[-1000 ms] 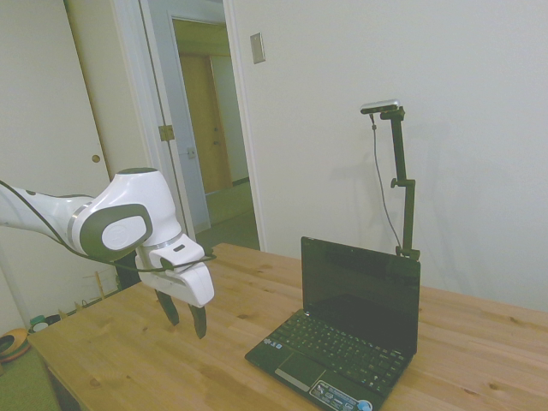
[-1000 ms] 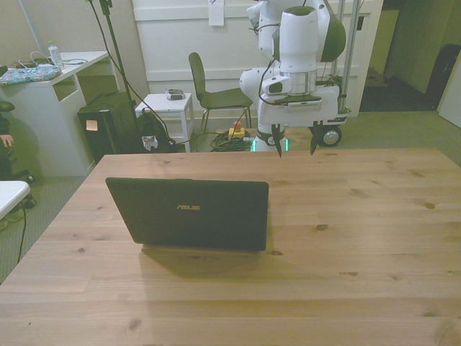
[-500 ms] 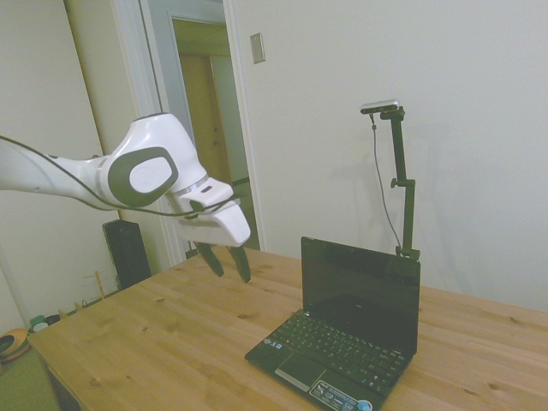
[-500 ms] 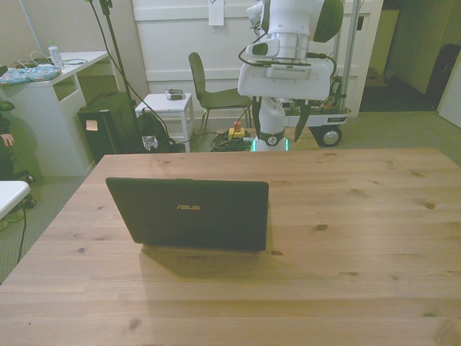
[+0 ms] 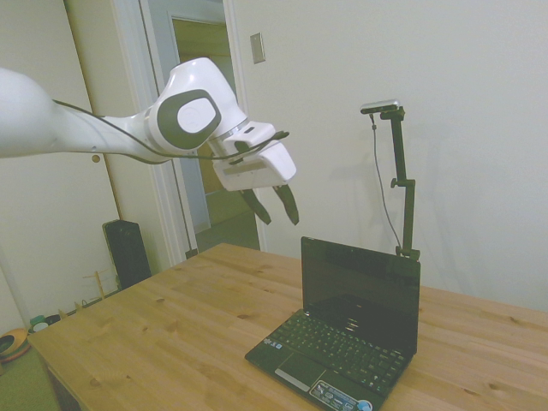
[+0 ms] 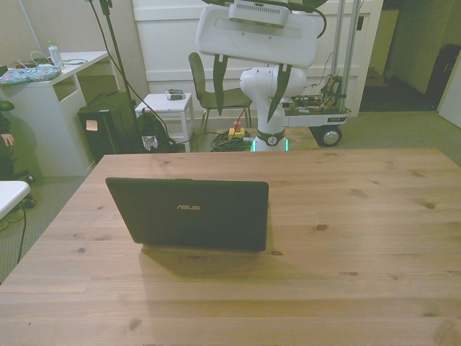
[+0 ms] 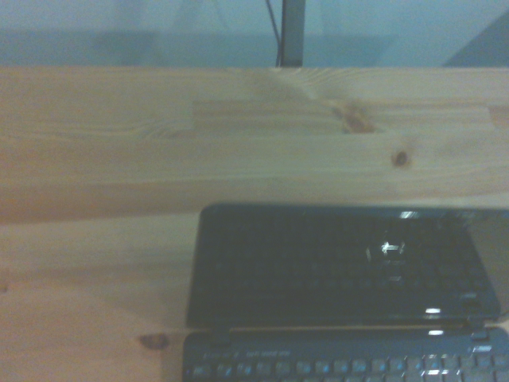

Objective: Close the laptop

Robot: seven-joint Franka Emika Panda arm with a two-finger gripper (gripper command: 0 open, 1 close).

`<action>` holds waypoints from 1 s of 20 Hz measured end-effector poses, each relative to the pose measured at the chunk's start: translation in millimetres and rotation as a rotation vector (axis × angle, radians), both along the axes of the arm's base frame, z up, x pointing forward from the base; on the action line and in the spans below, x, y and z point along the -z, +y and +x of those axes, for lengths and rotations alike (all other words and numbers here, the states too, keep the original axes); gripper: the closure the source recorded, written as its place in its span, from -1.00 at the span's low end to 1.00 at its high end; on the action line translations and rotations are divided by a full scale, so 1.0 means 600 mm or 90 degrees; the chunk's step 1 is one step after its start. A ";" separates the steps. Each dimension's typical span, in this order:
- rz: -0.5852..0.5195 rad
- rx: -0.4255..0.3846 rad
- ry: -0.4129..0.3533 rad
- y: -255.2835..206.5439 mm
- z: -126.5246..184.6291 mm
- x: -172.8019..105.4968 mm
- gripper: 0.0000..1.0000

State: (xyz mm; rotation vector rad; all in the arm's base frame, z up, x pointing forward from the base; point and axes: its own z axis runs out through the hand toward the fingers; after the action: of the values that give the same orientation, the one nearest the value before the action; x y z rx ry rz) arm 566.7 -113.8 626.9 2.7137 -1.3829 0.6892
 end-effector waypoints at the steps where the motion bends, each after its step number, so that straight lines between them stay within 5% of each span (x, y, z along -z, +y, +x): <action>1: -0.001 0.005 -0.002 -0.013 0.012 -0.003 -1.00; 11: 0.022 0.043 -0.016 -0.136 0.105 -0.001 -1.00; 12: 0.028 0.045 -0.015 -0.148 0.117 0.006 1.00; 20: 0.066 0.060 -0.004 -0.212 0.195 0.093 1.00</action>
State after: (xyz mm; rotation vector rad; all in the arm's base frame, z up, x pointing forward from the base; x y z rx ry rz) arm 683.8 -240.9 571.0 2.7027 -1.5794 0.6375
